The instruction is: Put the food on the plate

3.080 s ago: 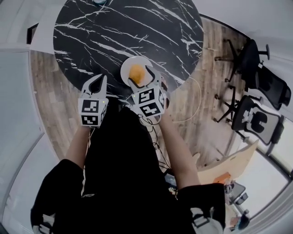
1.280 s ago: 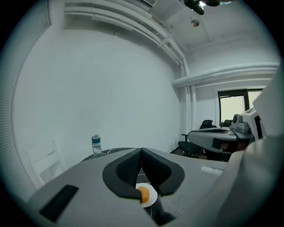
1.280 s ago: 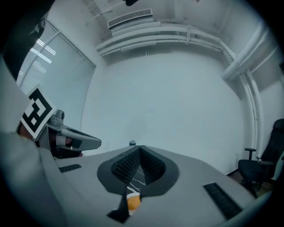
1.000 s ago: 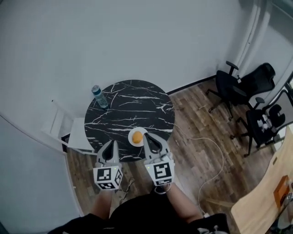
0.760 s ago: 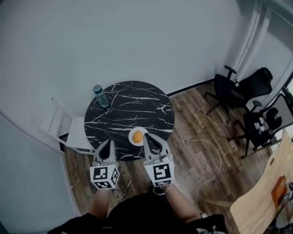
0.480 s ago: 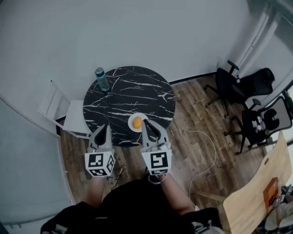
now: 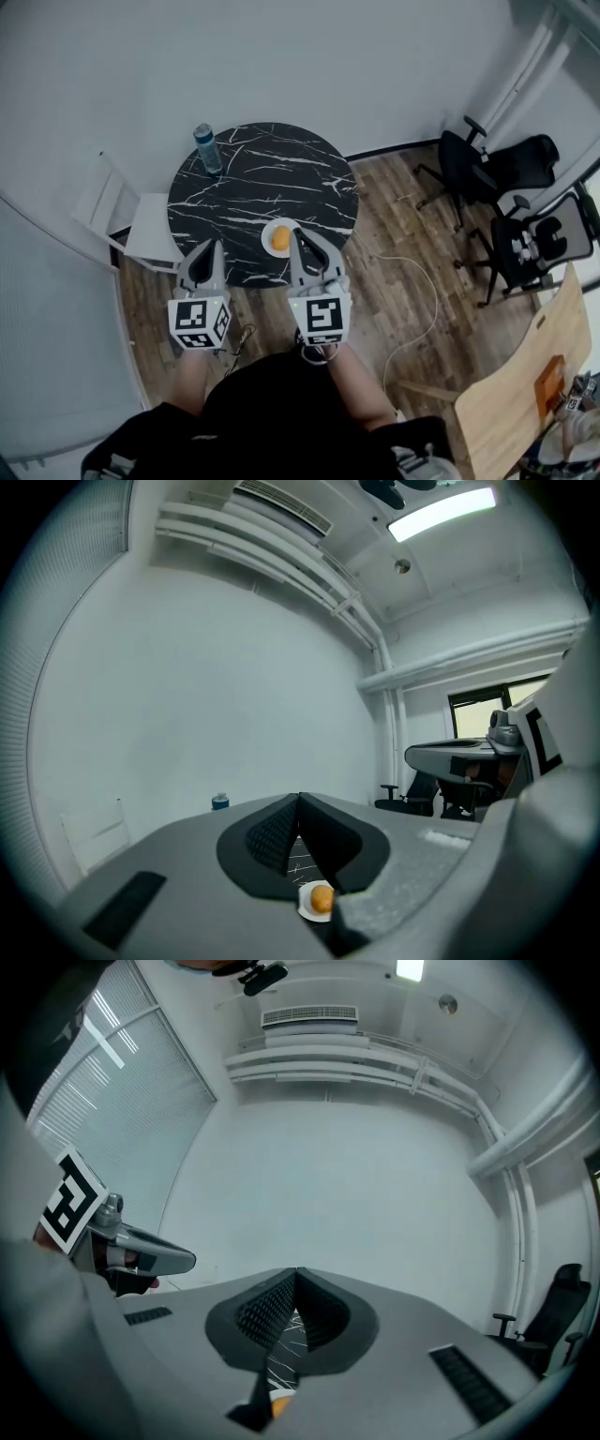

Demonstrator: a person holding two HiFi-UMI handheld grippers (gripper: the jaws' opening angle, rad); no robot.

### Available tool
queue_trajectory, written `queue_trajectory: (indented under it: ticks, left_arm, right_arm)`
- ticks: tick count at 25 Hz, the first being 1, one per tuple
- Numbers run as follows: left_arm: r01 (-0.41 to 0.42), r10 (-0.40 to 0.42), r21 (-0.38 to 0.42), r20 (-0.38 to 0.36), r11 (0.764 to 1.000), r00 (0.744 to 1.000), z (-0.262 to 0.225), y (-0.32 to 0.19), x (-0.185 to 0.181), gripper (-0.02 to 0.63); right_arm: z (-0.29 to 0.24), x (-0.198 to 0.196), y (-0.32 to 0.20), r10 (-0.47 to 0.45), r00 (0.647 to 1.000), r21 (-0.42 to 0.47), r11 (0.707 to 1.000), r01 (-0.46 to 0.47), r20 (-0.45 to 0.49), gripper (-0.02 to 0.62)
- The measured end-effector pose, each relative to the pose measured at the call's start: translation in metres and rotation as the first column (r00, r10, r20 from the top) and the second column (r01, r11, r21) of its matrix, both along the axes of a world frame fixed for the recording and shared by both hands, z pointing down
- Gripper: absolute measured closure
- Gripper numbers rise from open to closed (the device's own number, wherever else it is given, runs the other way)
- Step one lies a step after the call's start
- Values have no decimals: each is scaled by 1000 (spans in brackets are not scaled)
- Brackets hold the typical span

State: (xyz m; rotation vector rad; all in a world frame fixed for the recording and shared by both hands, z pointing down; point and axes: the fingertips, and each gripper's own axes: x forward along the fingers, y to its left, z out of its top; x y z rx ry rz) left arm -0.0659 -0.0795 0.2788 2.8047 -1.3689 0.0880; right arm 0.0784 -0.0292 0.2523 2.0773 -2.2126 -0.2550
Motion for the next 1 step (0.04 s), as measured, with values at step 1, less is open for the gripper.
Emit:
queue_trajectory:
  ticks: [1]
  left_arm:
    - [-5,5,3,0,1000,1000,-1,1,0,606]
  right_arm:
    - [-1,-1,0,0,1000,3,1000,0,-3,598]
